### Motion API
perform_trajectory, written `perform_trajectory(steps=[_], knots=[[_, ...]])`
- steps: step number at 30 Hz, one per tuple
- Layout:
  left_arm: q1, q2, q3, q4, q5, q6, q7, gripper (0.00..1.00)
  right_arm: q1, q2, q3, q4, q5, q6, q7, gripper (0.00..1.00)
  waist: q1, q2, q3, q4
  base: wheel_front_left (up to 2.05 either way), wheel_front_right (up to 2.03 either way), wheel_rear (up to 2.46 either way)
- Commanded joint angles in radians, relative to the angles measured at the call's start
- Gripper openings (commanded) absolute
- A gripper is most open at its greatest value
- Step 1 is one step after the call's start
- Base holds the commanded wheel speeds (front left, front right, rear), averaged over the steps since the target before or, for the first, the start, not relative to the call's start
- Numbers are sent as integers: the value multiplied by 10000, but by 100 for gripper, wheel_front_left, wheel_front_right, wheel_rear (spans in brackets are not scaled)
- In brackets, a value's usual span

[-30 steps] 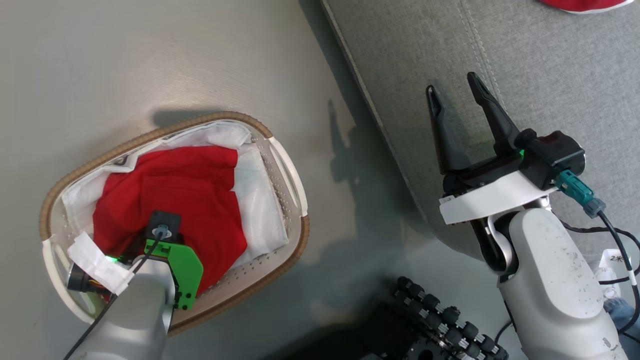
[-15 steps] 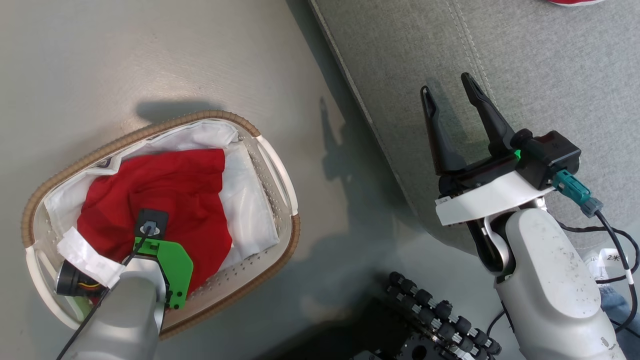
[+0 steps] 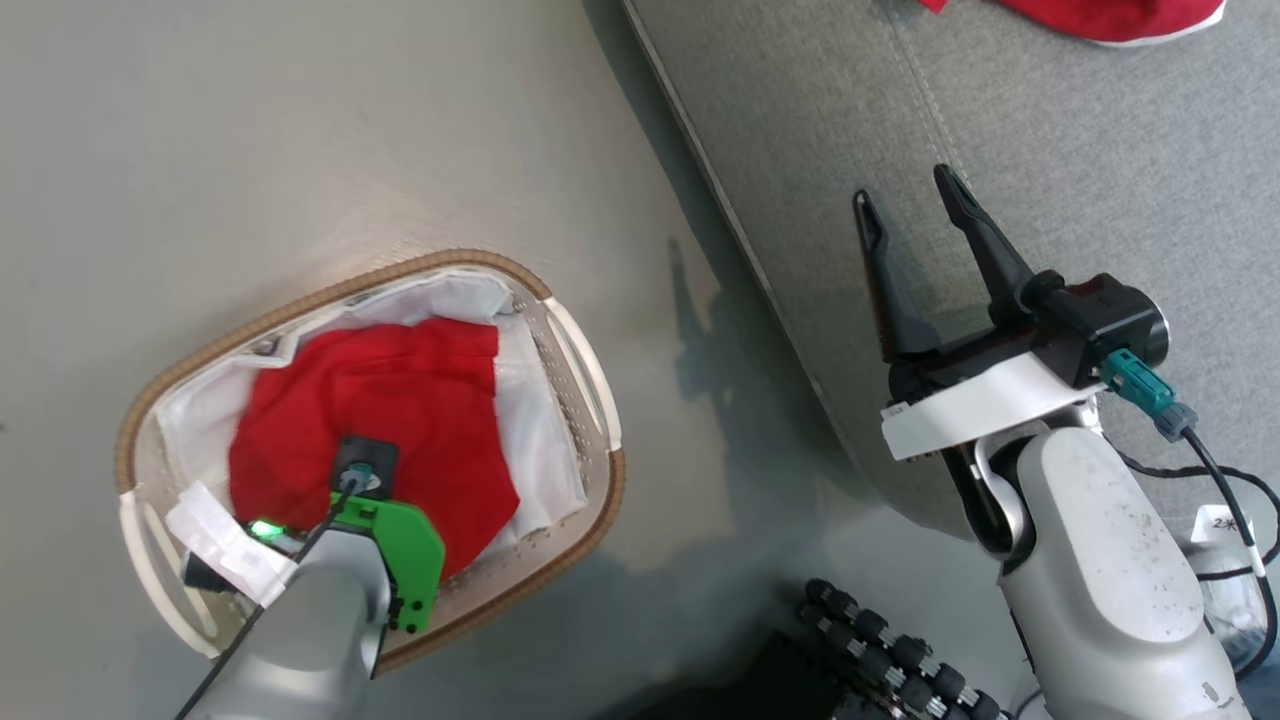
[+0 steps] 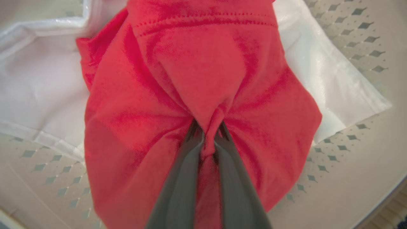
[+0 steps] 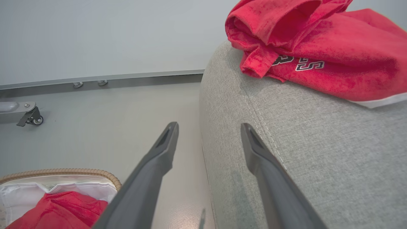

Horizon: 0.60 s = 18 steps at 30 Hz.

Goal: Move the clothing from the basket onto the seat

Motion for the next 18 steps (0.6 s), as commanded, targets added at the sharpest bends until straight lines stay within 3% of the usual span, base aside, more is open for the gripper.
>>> perform_trajectory(steps=[1, 12, 18], knots=[[128, -84, -52, -75, -46, -121, -246, 0, 153, -33, -110, 52, -142, -14, -49, 100, -1, 0, -640, 445, 0, 0, 0], [509, -529, -583, -908, 15, -942, -1178, 0, 922, -37, -822, 409, -1004, -14, -49, 100, -1, 0, -2863, 1619, 0, 0, 0], [571, -581, -773, -1881, -50, -1128, -1265, 0, 1545, -36, -1169, 599, -1451, -14, -49, 100, -1, 0, -4076, 2244, 0, 0, 0]])
